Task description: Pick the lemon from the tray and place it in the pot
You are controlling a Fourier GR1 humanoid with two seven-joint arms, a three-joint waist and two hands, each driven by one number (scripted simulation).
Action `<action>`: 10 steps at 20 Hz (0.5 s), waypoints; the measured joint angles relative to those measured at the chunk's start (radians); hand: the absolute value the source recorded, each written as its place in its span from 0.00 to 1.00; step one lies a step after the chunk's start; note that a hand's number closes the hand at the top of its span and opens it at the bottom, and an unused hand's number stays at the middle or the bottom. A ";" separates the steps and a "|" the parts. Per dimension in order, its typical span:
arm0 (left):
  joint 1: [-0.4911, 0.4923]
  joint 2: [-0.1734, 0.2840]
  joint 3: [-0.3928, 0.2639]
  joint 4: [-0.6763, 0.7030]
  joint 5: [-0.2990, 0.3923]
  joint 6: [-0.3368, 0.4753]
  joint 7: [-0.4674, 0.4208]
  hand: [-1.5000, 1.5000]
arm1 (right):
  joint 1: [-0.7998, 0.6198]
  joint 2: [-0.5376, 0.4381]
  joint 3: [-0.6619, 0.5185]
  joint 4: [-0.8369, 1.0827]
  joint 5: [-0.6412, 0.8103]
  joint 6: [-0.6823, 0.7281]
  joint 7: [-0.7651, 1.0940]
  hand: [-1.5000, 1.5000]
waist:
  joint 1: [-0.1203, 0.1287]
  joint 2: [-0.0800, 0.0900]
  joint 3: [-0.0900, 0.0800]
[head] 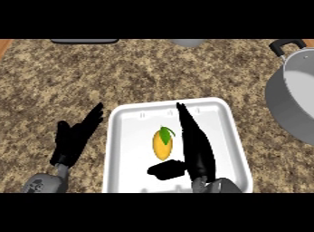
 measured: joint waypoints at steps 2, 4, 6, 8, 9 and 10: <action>0.006 -0.009 0.008 -0.003 -0.007 -0.007 0.000 0.50 | 0.038 -0.011 -0.014 0.004 -0.009 -0.009 -0.064 0.00 | 0.000 0.000 0.000; 0.003 -0.006 0.019 -0.013 -0.006 -0.023 0.015 0.50 | 0.063 -0.022 -0.048 0.019 -0.048 -0.010 -0.141 0.00 | -0.001 0.000 0.000; -0.007 -0.007 0.035 -0.008 -0.008 -0.031 0.019 0.50 | 0.081 -0.005 -0.056 0.041 -0.078 -0.016 -0.206 0.00 | 0.000 0.000 0.000; 0.000 -0.016 0.037 -0.008 -0.015 -0.032 0.010 0.50 | 0.113 0.004 -0.057 0.029 -0.113 -0.021 -0.260 0.00 | -0.001 0.000 0.000; 0.003 -0.022 0.036 -0.008 -0.021 -0.030 0.007 0.50 | 0.109 0.010 -0.073 0.042 -0.139 -0.018 -0.294 0.00 | 0.000 0.000 0.000; 0.006 -0.028 0.033 -0.011 -0.030 -0.025 0.009 0.50 | 0.120 0.010 -0.083 0.041 -0.165 -0.013 -0.327 0.00 | 0.000 0.000 0.000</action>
